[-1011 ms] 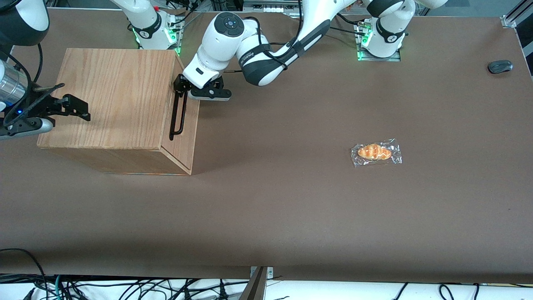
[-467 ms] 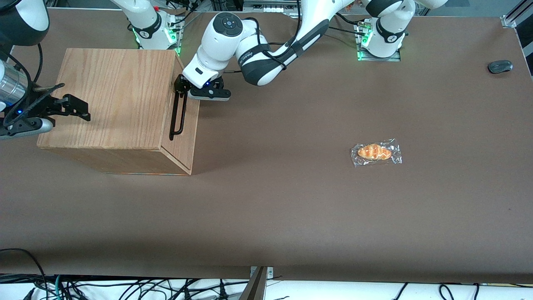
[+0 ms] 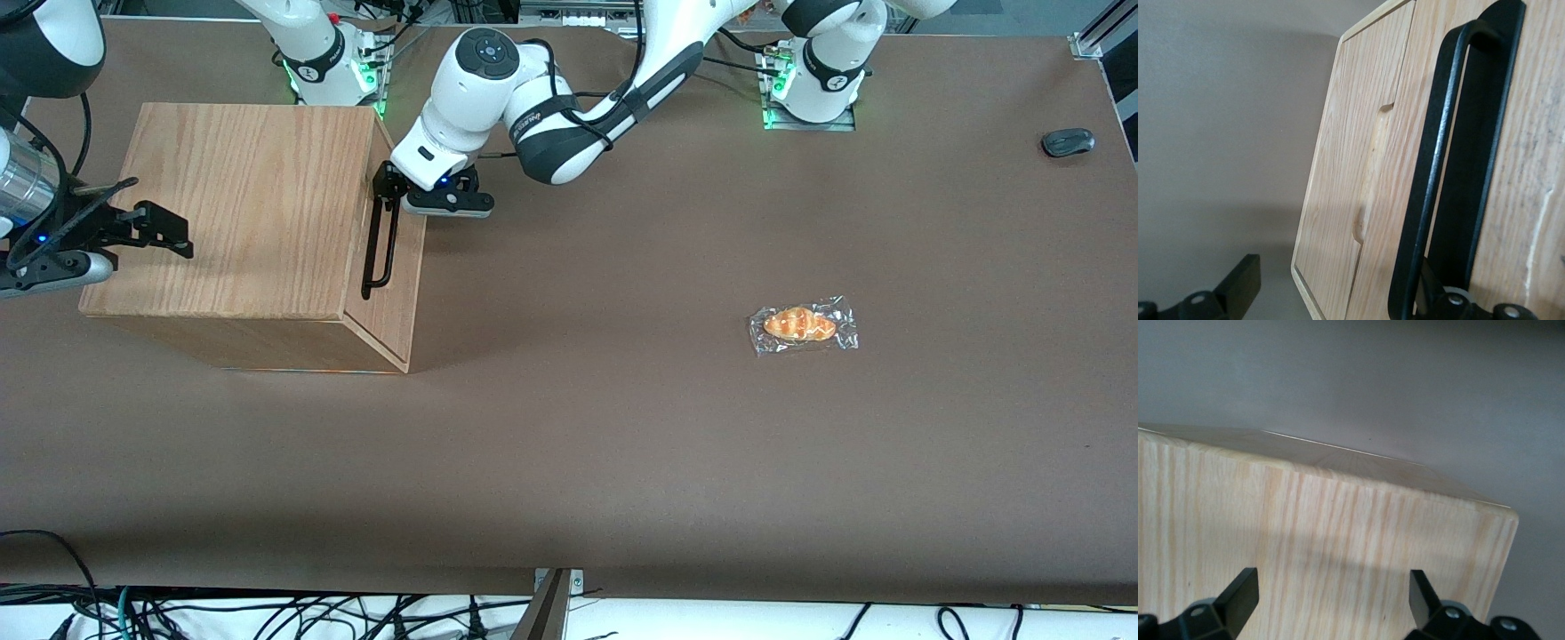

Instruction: Open top drawer with left arm

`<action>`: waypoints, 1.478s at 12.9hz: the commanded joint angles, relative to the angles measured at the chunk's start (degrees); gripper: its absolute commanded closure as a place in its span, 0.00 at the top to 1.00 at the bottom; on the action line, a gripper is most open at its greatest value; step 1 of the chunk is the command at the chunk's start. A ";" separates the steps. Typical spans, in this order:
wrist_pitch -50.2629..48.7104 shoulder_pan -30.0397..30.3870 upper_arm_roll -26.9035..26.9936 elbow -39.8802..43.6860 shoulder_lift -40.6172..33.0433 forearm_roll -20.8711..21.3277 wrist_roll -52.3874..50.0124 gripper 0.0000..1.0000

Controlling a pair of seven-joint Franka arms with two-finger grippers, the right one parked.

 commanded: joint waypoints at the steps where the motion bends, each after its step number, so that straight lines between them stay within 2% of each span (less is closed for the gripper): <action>1: -0.35 -0.28 0.14 1.75 0.63 3.21 0.23 1.00; 19: -3.33 -0.90 0.14 1.31 0.72 3.48 1.64 1.00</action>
